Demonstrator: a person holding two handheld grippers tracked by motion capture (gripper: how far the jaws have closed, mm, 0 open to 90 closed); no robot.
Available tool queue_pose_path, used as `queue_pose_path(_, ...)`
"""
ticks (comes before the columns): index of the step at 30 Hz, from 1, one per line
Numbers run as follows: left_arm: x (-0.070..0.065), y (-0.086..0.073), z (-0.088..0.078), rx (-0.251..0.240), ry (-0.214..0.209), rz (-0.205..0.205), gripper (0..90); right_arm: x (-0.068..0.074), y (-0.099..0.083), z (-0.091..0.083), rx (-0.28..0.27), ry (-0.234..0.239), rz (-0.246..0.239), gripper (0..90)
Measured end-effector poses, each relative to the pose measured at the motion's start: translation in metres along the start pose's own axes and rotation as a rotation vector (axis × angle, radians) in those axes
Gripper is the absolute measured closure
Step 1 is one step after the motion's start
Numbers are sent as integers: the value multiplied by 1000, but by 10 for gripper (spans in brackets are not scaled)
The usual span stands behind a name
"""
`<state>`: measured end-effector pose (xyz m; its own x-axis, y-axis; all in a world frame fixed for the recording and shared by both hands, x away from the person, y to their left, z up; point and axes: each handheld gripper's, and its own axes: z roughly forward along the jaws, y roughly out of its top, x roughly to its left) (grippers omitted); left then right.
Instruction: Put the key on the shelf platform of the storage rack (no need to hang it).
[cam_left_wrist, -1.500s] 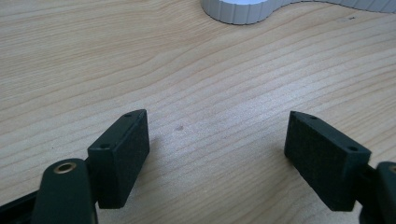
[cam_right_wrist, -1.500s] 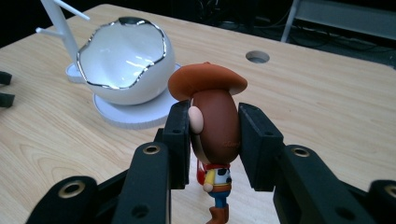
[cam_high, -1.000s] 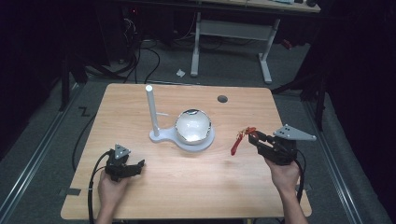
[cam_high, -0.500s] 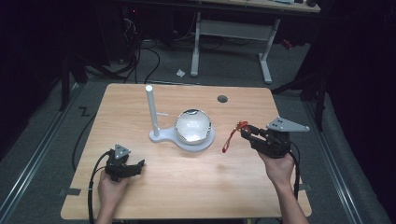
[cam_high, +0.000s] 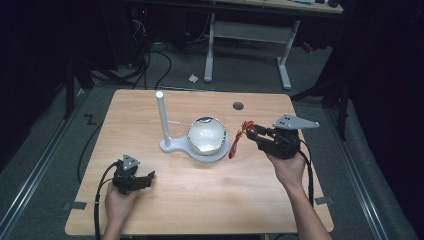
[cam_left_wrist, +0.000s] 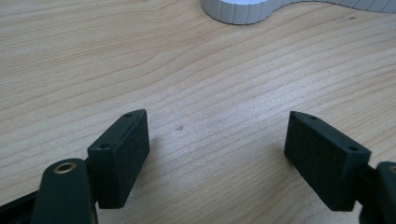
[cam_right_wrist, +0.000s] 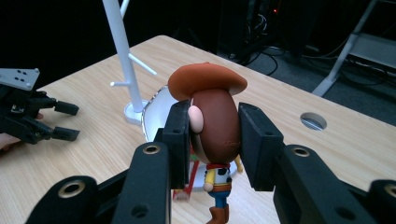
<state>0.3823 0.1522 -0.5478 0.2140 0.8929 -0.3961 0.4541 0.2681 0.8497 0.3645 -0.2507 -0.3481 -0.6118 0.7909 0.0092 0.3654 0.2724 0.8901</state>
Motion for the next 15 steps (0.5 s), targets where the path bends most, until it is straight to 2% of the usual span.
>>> queue_pose_path(15, 0, 0, 0, 1, -1, 1, 226, 9, 23, 24, 2, 31, -28, 666)
